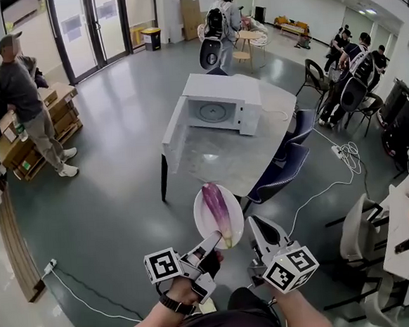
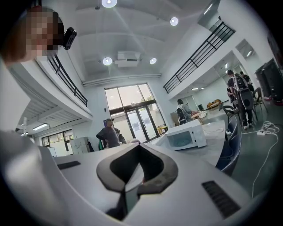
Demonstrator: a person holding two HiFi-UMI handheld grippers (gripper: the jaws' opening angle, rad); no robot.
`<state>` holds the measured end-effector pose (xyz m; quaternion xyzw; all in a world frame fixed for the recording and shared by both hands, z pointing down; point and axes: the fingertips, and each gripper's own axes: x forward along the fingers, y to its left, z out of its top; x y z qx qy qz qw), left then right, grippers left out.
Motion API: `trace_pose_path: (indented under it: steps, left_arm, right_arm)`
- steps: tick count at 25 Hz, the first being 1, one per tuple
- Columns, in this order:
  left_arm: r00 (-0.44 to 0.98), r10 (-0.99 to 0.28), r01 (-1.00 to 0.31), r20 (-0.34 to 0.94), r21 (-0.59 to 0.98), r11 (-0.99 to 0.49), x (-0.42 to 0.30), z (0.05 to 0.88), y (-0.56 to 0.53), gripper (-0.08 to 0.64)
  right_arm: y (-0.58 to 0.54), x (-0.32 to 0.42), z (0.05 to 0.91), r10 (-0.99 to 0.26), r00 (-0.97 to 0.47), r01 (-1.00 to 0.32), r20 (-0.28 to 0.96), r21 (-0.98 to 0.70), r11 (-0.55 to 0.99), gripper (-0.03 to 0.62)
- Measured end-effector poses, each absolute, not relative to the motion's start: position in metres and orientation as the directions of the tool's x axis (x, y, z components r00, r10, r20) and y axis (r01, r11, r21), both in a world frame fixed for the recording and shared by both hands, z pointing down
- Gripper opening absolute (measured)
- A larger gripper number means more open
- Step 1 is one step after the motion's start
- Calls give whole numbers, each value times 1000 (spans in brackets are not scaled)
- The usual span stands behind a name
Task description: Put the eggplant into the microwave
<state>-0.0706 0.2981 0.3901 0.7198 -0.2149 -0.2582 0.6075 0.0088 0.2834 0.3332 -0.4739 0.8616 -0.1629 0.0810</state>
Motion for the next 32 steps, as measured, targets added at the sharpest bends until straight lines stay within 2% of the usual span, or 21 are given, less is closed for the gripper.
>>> trace_pose_path:
  steps: [10, 32]
  left_arm:
    - [778, -622, -16, -90, 987, -162, -65, 398, 261, 74]
    - [716, -696, -52, -55, 990, -132, -1, 410, 75, 74]
  right_arm:
    - [241, 15, 335, -841, -541, -781, 1, -370, 503, 2]
    - [50, 82, 332, -777, -629, -716, -16, -378, 587, 2]
